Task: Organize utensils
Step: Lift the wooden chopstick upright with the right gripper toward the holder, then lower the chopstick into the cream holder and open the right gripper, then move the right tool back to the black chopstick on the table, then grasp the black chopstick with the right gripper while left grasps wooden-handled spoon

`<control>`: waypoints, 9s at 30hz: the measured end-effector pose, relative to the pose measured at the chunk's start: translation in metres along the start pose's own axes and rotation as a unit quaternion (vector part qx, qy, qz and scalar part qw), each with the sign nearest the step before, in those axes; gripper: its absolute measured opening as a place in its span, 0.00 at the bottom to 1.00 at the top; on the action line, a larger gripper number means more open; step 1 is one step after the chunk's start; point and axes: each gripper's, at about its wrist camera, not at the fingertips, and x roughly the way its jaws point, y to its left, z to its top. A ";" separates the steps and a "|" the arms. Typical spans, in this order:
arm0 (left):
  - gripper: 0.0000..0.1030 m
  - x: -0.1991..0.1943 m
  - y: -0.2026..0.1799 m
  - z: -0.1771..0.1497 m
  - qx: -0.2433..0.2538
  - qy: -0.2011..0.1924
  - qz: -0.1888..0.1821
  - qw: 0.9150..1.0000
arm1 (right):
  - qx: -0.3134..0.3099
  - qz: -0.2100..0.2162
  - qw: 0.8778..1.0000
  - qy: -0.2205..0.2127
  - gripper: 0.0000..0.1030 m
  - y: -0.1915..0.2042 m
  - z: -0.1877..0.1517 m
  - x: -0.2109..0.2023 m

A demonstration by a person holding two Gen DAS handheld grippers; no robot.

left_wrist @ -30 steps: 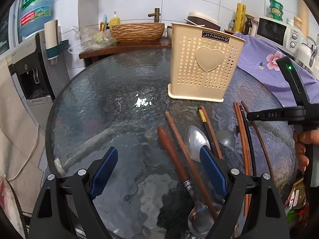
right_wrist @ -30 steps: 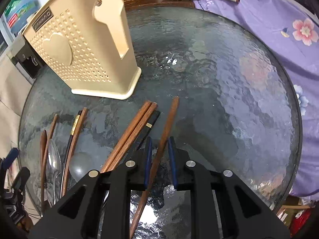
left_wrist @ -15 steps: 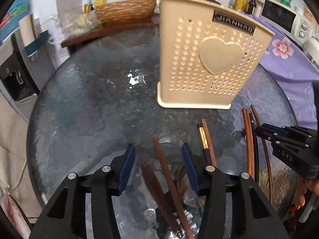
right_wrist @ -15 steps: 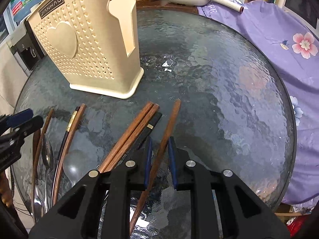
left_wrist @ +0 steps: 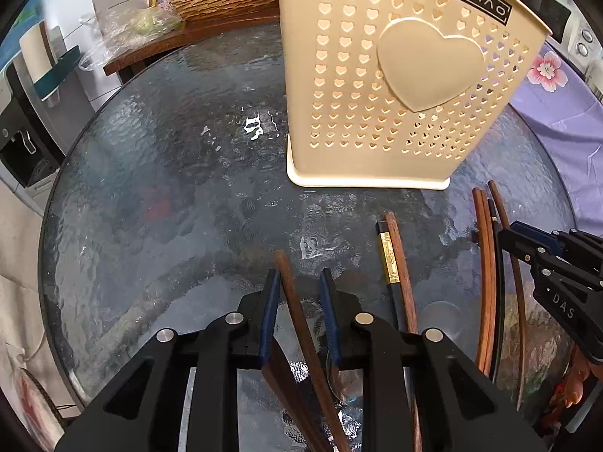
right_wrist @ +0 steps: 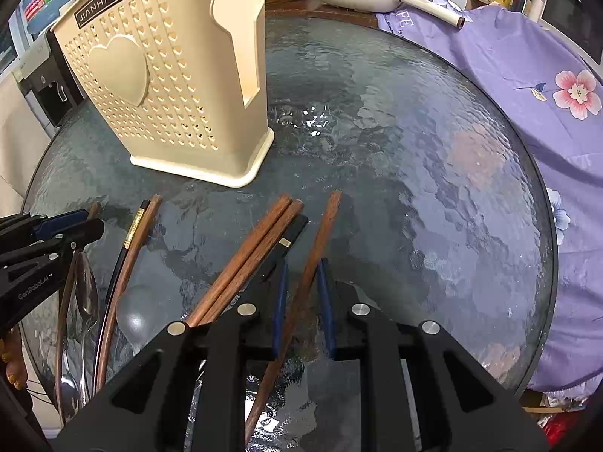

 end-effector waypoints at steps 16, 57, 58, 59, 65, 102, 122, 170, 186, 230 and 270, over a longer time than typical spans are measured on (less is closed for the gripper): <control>0.07 0.002 0.002 0.004 -0.035 -0.013 -0.008 0.999 | 0.008 0.004 1.000 -0.011 0.09 -0.006 0.007 0.005; 0.07 -0.179 0.037 -0.001 -0.032 -0.212 -0.064 0.975 | -0.030 0.209 0.960 -0.184 0.07 -0.042 0.011 -0.146; 0.07 -0.183 0.038 -0.001 -0.031 -0.215 -0.063 0.974 | -0.033 0.215 0.958 -0.188 0.07 -0.042 0.011 -0.151; 0.07 -0.185 0.038 0.000 -0.031 -0.218 -0.060 0.974 | -0.035 0.217 0.957 -0.191 0.07 -0.041 0.011 -0.155; 0.07 -0.205 0.040 0.005 -0.029 -0.239 -0.064 0.969 | -0.051 0.226 0.950 -0.207 0.07 -0.033 0.020 -0.179; 0.07 -0.239 0.029 0.142 -0.100 -0.359 -0.062 0.926 | -0.016 0.140 0.937 -0.320 0.07 -0.004 0.152 -0.219; 0.07 -0.150 0.023 0.122 -0.093 -0.274 -0.059 0.955 | 0.006 0.147 0.957 -0.251 0.07 -0.009 0.130 -0.144; 0.75 -0.082 0.052 -0.026 -0.099 -0.156 -0.023 0.982 | 0.007 0.076 0.996 -0.043 0.46 -0.011 -0.018 -0.029; 0.70 -0.054 0.046 -0.065 -0.103 -0.110 -0.034 0.988 | -0.002 0.066 0.997 -0.031 0.41 0.003 -0.039 -0.023; 0.17 -0.022 0.011 -0.046 -0.048 -0.052 -0.001 0.997 | -0.006 0.009 1.000 -0.009 0.19 0.002 -0.005 -0.001; 0.14 -0.104 0.027 -0.029 -0.065 -0.154 -0.054 0.984 | 0.032 0.164 0.974 -0.152 0.08 -0.038 0.017 -0.092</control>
